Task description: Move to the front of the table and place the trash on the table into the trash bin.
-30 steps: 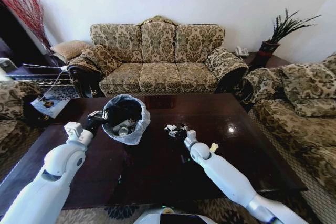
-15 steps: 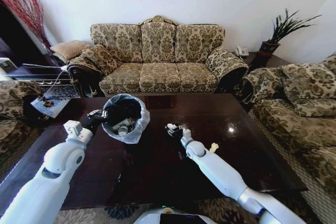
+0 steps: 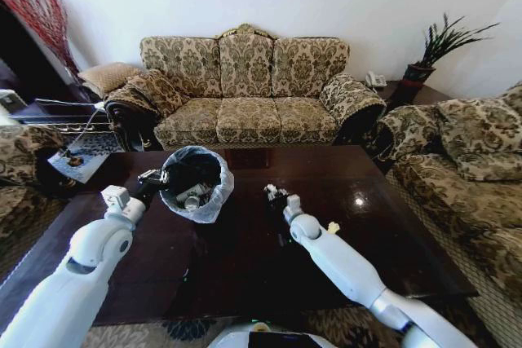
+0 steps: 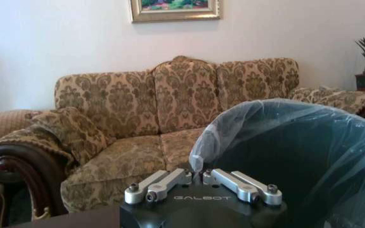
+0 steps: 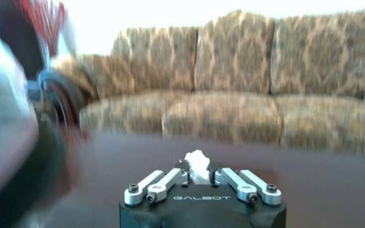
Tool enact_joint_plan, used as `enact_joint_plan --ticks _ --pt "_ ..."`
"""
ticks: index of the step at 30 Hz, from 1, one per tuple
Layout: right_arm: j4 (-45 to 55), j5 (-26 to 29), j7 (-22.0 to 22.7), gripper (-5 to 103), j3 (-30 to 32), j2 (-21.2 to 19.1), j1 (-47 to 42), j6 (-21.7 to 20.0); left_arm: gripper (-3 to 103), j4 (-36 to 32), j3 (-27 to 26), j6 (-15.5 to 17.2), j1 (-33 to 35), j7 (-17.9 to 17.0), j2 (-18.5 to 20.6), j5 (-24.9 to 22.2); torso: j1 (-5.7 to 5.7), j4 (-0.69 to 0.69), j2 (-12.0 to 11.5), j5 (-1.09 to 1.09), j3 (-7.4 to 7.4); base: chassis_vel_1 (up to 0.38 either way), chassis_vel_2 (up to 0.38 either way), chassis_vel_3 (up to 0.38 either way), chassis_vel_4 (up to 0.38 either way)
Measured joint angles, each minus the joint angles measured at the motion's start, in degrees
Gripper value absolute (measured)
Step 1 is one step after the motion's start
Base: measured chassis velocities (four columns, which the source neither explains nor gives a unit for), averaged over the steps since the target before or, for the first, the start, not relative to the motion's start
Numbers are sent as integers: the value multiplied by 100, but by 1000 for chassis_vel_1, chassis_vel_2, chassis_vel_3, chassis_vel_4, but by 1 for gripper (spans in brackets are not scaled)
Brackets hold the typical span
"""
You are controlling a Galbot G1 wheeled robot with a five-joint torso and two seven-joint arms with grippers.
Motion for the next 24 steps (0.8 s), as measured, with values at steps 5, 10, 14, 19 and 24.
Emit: enact_joint_plan --ticks 5,10,14,19,24 --pt "885 346 157 7 21 -394 337 -91 1 65 133 12 -61 30 23 -4 0 0 0 0 0 0 0 0 0" --pt "1684 859 -83 1 -225 -686 1273 -209 1 153 299 23 -85 50 132 -1 0 -2 0 0 0 0 0 0 0" --pt "1983 1587 -282 1 -787 -555 2327 -309 1 152 392 68 -130 20 200 5 0 7 0 -2 0 0 0 0 0" --pt "2342 2270 -133 1 -1732 -351 2873 -505 1 152 752 180 -422 -68 268 6 -1 2 1 0 -1 0 0 0 0" --pt "2283 2142 -57 -1 -2332 -305 2798 -613 1 117 760 202 -409 -78 307 -15 0 -3 0 0 0 0 0 0 0"
